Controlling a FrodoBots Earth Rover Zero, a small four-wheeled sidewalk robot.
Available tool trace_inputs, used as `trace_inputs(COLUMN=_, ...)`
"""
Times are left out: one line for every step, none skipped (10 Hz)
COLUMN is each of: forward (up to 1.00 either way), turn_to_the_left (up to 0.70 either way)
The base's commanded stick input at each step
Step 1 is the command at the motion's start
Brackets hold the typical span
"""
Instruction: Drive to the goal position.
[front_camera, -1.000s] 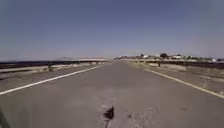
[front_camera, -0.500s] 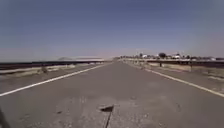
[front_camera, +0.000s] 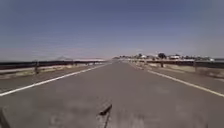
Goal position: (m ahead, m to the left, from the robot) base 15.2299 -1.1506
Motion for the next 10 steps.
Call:
trace_inputs(forward=1.00, turn_to_the_left=-0.01)
trace_inputs(forward=1.00, turn_to_the_left=-0.01)
trace_inputs(forward=1.00, turn_to_the_left=-0.01)
trace_inputs(forward=1.00, turn_to_the_left=-0.01)
trace_inputs(forward=1.00, turn_to_the_left=-0.01)
trace_inputs(forward=1.00, turn_to_the_left=-0.01)
trace_inputs(forward=1.00, turn_to_the_left=-0.01)
trace_inputs(forward=1.00, turn_to_the_left=-0.01)
trace_inputs(forward=1.00, turn_to_the_left=-0.01)
trace_inputs(forward=1.00, turn_to_the_left=-0.01)
